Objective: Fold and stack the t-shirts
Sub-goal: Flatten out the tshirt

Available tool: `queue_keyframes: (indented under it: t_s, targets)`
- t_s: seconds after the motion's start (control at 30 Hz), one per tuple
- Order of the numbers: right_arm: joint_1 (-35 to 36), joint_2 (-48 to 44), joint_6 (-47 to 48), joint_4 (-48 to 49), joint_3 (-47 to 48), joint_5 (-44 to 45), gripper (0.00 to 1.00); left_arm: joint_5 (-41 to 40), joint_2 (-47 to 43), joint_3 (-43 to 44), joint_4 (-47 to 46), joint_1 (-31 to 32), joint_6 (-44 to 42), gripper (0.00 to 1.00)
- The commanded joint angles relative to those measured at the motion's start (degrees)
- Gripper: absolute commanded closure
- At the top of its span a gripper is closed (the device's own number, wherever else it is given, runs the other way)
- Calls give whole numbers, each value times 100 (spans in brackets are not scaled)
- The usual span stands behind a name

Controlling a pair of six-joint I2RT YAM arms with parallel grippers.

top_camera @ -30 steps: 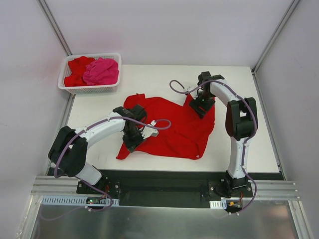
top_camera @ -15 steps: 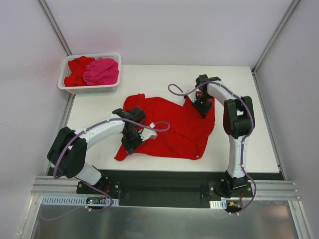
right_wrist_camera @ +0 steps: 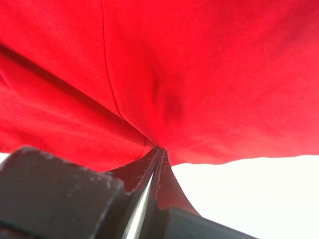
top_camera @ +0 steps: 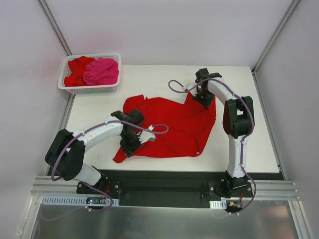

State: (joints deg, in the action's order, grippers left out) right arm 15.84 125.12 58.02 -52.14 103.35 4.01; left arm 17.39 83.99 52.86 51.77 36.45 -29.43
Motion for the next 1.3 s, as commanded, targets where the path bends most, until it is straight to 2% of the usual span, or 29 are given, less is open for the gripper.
queue_keyframes:
  t_s: [0.0,0.3,0.33,0.37,0.4,0.43,0.47,0.5,0.53,0.63,0.67,0.7,0.77,0.8,0.87,1.0,1.1,1.27]
  targets:
    - [-28,-93,385,265,308,416,99,177,-172,-92,264,73,-107,100]
    - [-37,-339,658,1303,62,838,99,309,-93,66,255,126,-45,100]
    - [-37,-348,623,1303,89,838,93,283,-84,110,264,135,-37,91]
    - [-28,-400,579,1303,89,821,83,291,-75,171,264,135,-28,78]
    - [-28,-566,501,1320,71,777,67,239,-84,294,264,135,-19,65]
    - [-37,-672,422,1338,-16,785,56,213,-93,373,264,143,-1,25]
    - [-28,-786,316,1338,-43,820,39,178,-110,565,290,135,-1,10]
    - [-19,-1048,46,1216,-17,777,11,116,-154,681,351,135,-71,1]
    - [-19,-1182,-62,1024,70,690,5,-93,-215,821,360,143,-133,1]
    - [-10,-1727,-387,76,246,-55,3,-638,-234,1532,360,56,-484,1]
    - [-10,-1824,-353,-615,317,-345,3,-718,-190,1900,325,-14,-580,1]
    - [-2,-1903,-344,-874,265,-975,3,-797,-120,2060,238,-93,-642,1]
    - [-1,-2062,-160,-1619,29,-1471,4,-808,152,2463,-69,-304,-608,1]
    - [-2,-2105,-72,-1815,-95,-1891,6,-790,249,2535,-166,-340,-608,1]
    - [-19,-2211,95,-2088,-532,-2175,7,-746,513,2606,-596,-375,-652,1]
    - [-89,-2246,-1,-2327,-1095,-2860,20,-675,1092,2808,-1247,-419,-862,1]
    - [-89,-2422,-221,-1985,-1780,-2853,33,-579,1804,3405,-1476,-498,-933,4]
    - [-81,-2747,-431,-1300,-2521,-2590,37,-675,2850,4519,-1837,-577,-1222,12]
